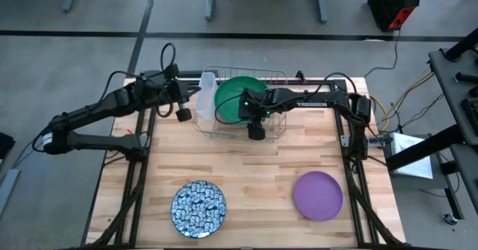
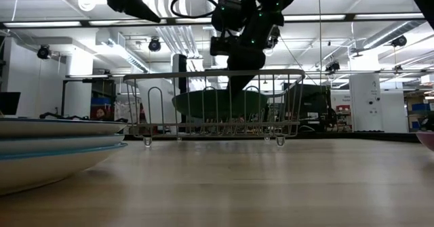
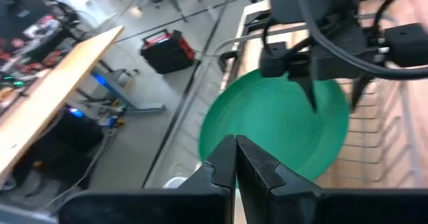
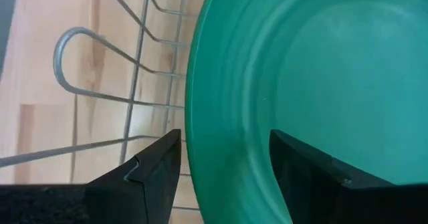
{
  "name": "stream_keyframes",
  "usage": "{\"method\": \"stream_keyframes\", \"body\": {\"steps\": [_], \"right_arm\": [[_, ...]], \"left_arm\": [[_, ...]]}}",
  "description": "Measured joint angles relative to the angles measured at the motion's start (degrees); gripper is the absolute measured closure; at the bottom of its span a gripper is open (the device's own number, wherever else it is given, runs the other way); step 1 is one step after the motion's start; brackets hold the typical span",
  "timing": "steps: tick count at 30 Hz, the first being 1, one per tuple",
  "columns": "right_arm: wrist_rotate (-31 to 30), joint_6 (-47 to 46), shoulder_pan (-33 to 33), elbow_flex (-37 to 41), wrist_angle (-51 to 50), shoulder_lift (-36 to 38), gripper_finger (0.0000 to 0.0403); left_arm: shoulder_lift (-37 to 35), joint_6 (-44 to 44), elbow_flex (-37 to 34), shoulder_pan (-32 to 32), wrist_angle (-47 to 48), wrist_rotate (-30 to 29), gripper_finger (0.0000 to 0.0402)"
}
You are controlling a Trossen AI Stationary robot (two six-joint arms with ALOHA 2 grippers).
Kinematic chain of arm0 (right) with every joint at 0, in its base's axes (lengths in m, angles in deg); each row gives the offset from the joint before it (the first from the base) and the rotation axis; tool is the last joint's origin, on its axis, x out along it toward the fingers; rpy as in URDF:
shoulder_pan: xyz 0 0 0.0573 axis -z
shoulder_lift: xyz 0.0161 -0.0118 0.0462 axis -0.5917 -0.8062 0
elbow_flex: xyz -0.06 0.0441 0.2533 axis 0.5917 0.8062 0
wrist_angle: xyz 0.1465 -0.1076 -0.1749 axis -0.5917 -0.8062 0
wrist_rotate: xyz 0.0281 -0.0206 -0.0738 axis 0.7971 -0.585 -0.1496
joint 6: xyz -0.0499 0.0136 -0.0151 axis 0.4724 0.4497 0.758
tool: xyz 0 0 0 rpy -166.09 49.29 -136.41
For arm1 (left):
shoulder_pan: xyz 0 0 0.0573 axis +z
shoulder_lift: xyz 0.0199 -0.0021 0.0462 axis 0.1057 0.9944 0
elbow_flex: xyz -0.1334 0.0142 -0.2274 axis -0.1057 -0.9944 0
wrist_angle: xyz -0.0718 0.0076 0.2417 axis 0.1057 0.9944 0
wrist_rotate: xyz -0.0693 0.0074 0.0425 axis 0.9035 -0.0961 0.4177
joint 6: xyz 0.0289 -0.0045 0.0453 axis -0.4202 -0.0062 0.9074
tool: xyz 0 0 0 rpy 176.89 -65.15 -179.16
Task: Sort dishes
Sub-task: Put the green plate into the dish rack
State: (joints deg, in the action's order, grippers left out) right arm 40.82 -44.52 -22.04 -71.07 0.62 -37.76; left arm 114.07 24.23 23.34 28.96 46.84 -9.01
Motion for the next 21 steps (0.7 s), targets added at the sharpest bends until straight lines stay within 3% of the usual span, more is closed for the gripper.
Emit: {"method": "stream_keyframes", "body": {"steps": [8,16,21], "right_arm": [[-0.1,0.0,0.3,0.0,1.0,-0.2,0.0244],[-1.9,2.3,0.3,0.2,0.2,1.3,0.0387],[-2.2,1.7,0.5,0.2,0.5,4.5,0.0391]], "left_arm": [[1.7,-1.1,0.0,0.0,0.0,1.2,0.0401],[1.4,-0.7,0.1,0.0,-3.9,1.2,0.0401],[0.8,1.0,3.6,0.0,-5.6,1.1,0.0401]]}}
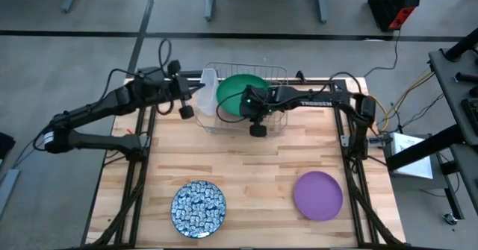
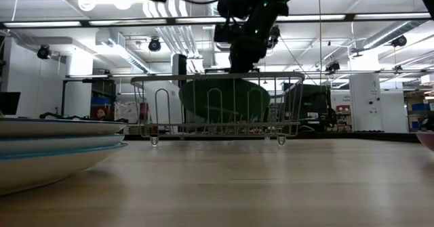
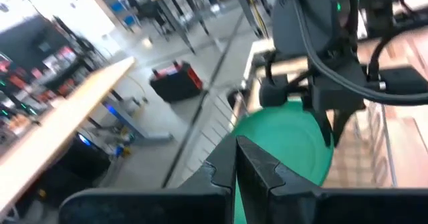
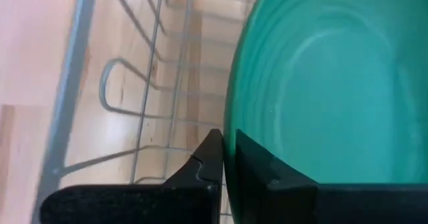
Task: Sort dishes
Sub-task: Put the green plate into the dish rack
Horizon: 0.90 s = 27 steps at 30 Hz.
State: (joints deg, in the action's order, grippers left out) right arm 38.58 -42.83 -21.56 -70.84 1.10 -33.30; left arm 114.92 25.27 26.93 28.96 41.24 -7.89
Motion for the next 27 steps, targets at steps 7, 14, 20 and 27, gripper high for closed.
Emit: {"method": "stream_keyframes", "body": {"steps": [7,14,20,27], "right_arm": [[2.5,-4.1,0.0,-1.0,-0.3,6.7,0.04],[13.2,-11.2,0.1,-0.2,4.1,16.5,0.0402],[21.3,-19.9,-0.9,9.6,25.5,25.7,0.0402],[20.3,-34.9,-2.1,32.2,66.9,34.3,0.0403]], "left_arm": [[0.0,-0.7,6.9,0.0,0.1,0.0,0.0401],[-0.1,-3.4,15.7,0.0,4.5,0.0,0.0401],[-0.6,-2.0,17.9,0.0,12.9,7.2,0.0401],[-0.2,9.4,6.9,-0.1,19.6,26.9,0.0401]]}}
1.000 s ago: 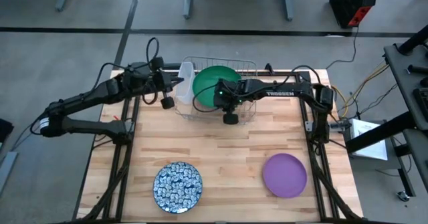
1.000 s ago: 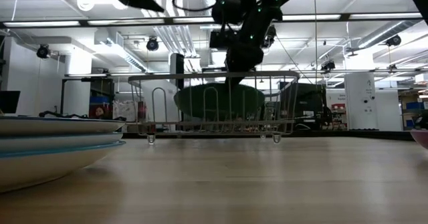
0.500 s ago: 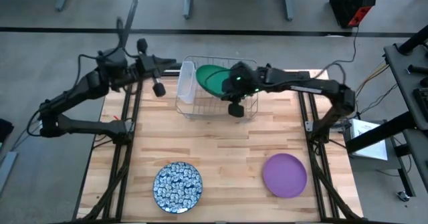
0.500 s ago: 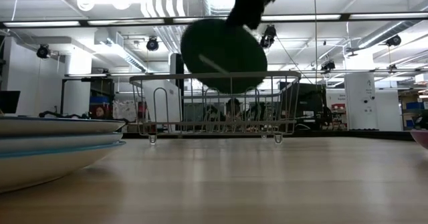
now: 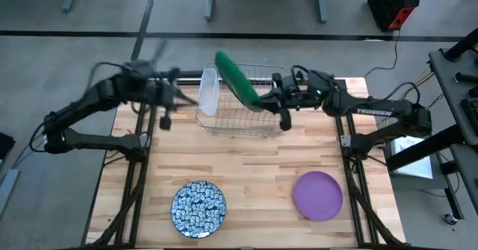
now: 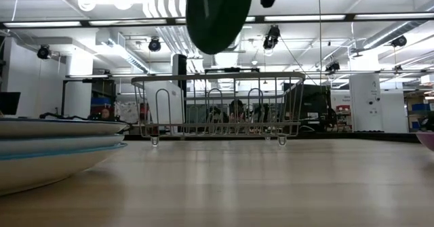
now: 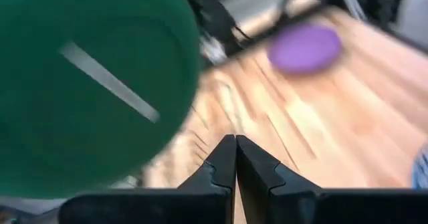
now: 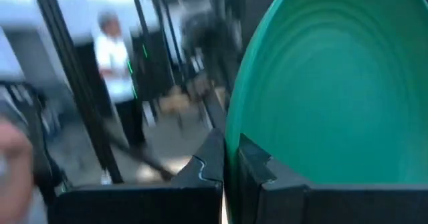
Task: Sort dishes
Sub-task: Put the green plate into the dish rack
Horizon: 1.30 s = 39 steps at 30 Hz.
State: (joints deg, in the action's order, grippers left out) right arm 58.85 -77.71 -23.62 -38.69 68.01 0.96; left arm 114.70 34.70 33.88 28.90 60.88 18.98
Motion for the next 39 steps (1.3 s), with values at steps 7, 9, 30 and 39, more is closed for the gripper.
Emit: {"method": "stream_keyframes", "body": {"steps": [7,9,30,39], "right_arm": [[-9.7,-6.0,-2.7,17.6,36.8,0.3,0.0403],[-14.6,-6.1,-4.3,21.1,44.7,-0.9,0.0403],[-52.4,-2.0,-11.9,24.7,49.8,-9.6,0.0403],[-49.7,-6.5,-9.7,26.5,49.8,-6.2,0.0403]], "left_arm": [[0.0,1.9,-11.8,0.1,-6.6,-0.5,0.0401],[0.0,1.0,-14.1,0.3,-10.0,-2.8,0.0401],[0.0,-4.3,-23.2,1.9,-18.5,-6.4,0.0401],[0.0,-4.7,-26.9,2.0,-19.0,-6.3,0.0401]]}}
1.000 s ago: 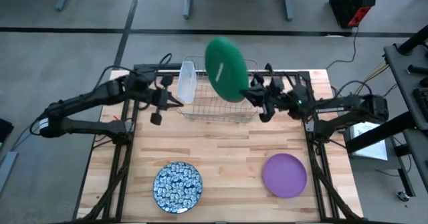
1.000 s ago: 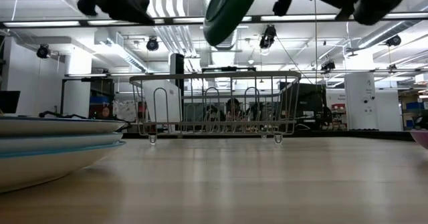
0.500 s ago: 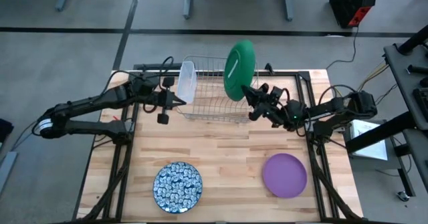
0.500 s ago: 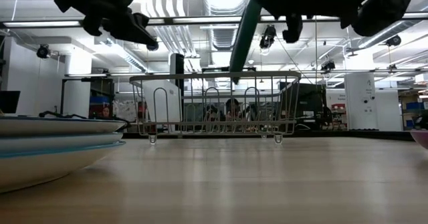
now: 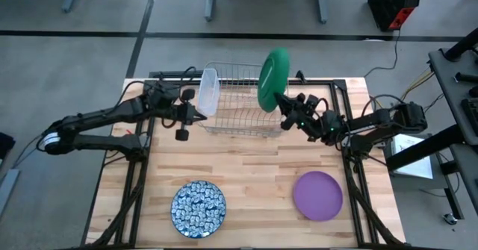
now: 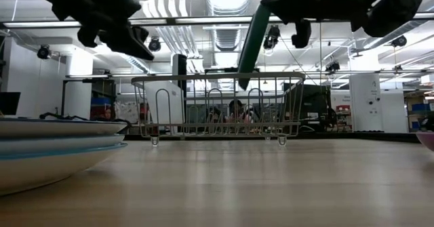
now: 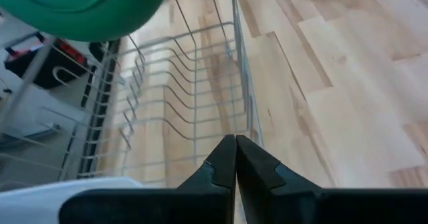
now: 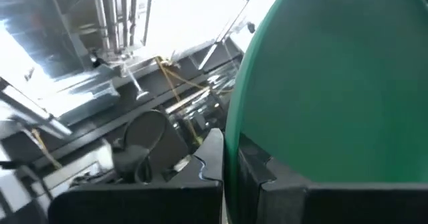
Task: Sort dishes
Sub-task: Put the green plate into the dish rack
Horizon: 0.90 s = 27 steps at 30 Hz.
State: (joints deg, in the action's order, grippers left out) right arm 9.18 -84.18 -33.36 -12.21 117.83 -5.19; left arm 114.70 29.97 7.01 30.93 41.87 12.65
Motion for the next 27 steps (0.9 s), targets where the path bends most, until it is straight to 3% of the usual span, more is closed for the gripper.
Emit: {"method": "stream_keyframes", "body": {"steps": [10,27], "right_arm": [[-2.1,0.9,1.3,-0.3,-6.8,1.0,0.0403],[-1.8,-1.6,2.8,-0.1,-43.0,24.1,0.0403]], "left_arm": [[0.0,-4.1,-4.4,0.0,-1.1,0.0,0.0401],[4.1,-6.6,-4.8,0.1,-5.2,0.0,0.0401]]}}
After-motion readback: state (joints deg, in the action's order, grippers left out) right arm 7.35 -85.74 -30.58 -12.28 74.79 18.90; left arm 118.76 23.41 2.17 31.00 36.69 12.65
